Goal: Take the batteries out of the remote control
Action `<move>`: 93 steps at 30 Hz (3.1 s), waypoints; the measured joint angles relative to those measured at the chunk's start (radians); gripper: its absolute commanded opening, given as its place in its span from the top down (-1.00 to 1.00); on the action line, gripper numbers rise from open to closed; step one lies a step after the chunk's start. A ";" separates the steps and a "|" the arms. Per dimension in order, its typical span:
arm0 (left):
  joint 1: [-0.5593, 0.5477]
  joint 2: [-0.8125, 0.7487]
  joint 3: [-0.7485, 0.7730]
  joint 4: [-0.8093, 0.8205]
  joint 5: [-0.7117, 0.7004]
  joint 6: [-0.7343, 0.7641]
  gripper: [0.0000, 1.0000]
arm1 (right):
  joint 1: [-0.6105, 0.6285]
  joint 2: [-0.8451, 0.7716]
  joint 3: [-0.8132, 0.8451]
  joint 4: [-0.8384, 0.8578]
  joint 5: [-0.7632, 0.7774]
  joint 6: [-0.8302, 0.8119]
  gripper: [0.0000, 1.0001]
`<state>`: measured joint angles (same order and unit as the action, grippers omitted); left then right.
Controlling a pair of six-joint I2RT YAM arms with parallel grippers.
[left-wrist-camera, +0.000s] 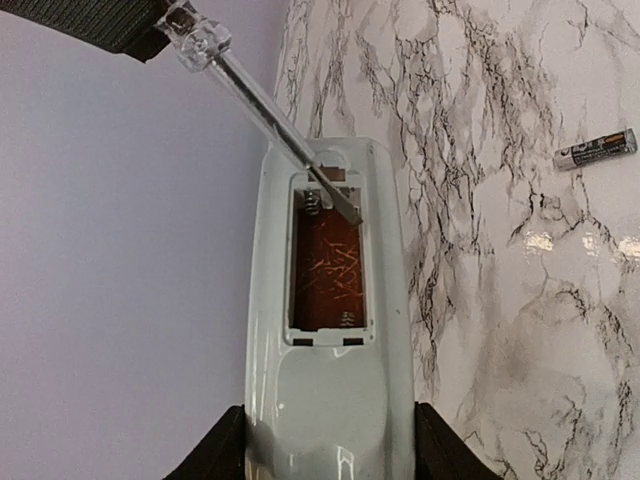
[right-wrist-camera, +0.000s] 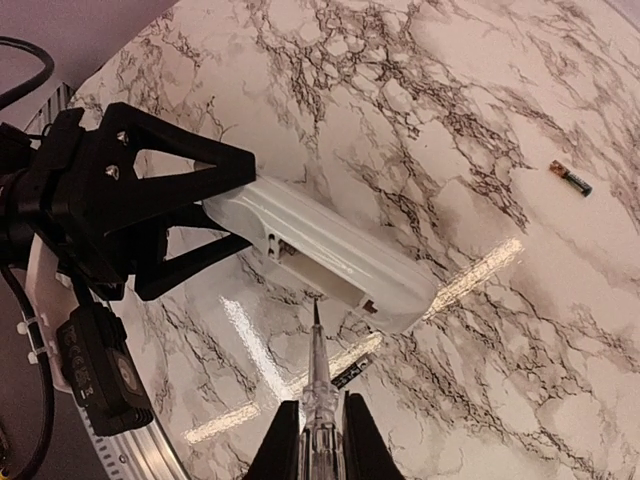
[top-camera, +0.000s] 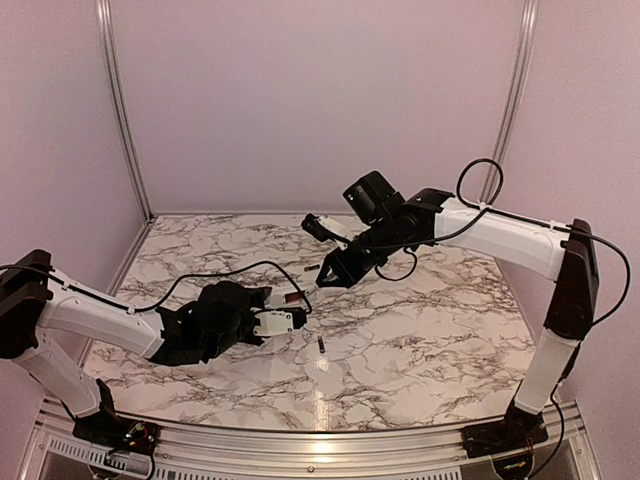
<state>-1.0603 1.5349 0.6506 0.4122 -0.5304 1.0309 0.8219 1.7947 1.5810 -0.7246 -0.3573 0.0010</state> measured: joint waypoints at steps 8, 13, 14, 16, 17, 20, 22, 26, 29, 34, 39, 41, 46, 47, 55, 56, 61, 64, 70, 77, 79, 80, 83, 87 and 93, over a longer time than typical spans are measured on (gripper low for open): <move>0.000 -0.039 0.038 -0.044 -0.016 -0.135 1.00 | 0.000 -0.082 -0.021 0.001 0.020 0.053 1.00; 0.000 -0.039 0.098 -0.113 -0.038 -0.272 1.00 | 0.000 -0.140 -0.037 -0.003 0.081 0.106 1.00; 0.000 -0.039 0.112 -0.127 -0.040 -0.299 1.00 | 0.000 -0.153 -0.039 -0.003 0.101 0.122 1.00; 0.000 -0.035 0.153 -0.163 -0.054 -0.372 1.00 | 0.000 -0.175 -0.041 -0.003 0.143 0.153 1.00; 0.000 -0.032 0.176 -0.178 -0.062 -0.407 1.00 | 0.000 -0.188 -0.041 -0.004 0.167 0.171 1.00; 0.000 -0.017 0.241 -0.198 -0.095 -0.517 1.00 | 0.000 -0.223 -0.041 -0.002 0.236 0.224 1.00; 0.000 -0.004 0.278 -0.210 -0.113 -0.592 1.00 | 0.000 -0.246 -0.041 0.004 0.282 0.263 1.00; 0.000 0.035 0.350 -0.243 -0.139 -0.747 1.00 | 0.000 -0.284 -0.041 0.018 0.392 0.338 1.00; 0.000 0.070 0.410 -0.279 -0.149 -0.878 1.00 | 0.000 -0.293 -0.026 0.011 0.487 0.396 1.00; 0.000 0.139 0.543 -0.348 -0.152 -1.123 1.00 | -0.021 -0.291 0.022 -0.020 0.597 0.475 1.00; 0.000 0.266 0.740 -0.480 -0.143 -1.398 1.00 | -0.069 -0.298 0.031 -0.035 0.635 0.529 1.00; 0.000 0.329 0.818 -0.534 -0.127 -1.506 1.00 | -0.086 -0.308 0.030 -0.042 0.637 0.545 1.00; -0.002 0.460 0.974 -0.681 -0.079 -1.740 1.00 | -0.105 -0.352 0.014 -0.048 0.640 0.573 1.00; -0.002 0.489 1.010 -0.715 -0.068 -1.784 1.00 | -0.105 -0.365 0.006 -0.048 0.641 0.578 1.00; -0.005 0.641 1.087 -0.818 0.008 -1.988 1.00 | -0.114 -0.427 -0.061 -0.051 0.645 0.606 1.00; -0.006 0.657 1.087 -0.826 0.013 -2.000 1.00 | -0.114 -0.431 -0.068 -0.053 0.645 0.609 1.00; -0.008 0.727 1.105 -0.860 0.033 -2.037 1.00 | -0.114 -0.449 -0.105 -0.059 0.644 0.624 1.00; -0.010 0.767 1.130 -0.870 0.039 -2.038 1.00 | -0.114 -0.458 -0.124 -0.062 0.642 0.628 1.00; -0.014 0.805 1.166 -0.879 0.048 -2.021 1.00 | -0.114 -0.460 -0.135 -0.063 0.629 0.632 1.00; -0.018 0.828 1.186 -0.879 0.060 -1.979 0.91 | -0.114 -0.463 -0.143 -0.063 0.627 0.636 1.00; -0.020 0.834 1.186 -0.879 0.059 -1.971 0.65 | -0.114 -0.467 -0.150 -0.062 0.626 0.636 1.00; -0.020 0.835 1.186 -0.879 0.059 -1.968 0.53 | -0.114 -0.469 -0.153 -0.062 0.626 0.636 1.00; -0.020 0.835 1.186 -0.877 0.060 -1.965 0.13 | -0.114 -0.473 -0.160 -0.063 0.624 0.637 1.00; -0.020 0.835 1.186 -0.874 0.063 -1.957 -0.45 | -0.114 -0.475 -0.164 -0.062 0.624 0.640 1.00; -0.021 0.835 1.185 -0.858 0.091 -1.946 -0.98 | -0.114 -0.489 -0.174 -0.062 0.624 0.644 1.00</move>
<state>-1.0809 2.3703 1.8355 -0.4461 -0.4393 -0.9146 0.7082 1.3060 1.4071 -0.7868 0.2668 0.6445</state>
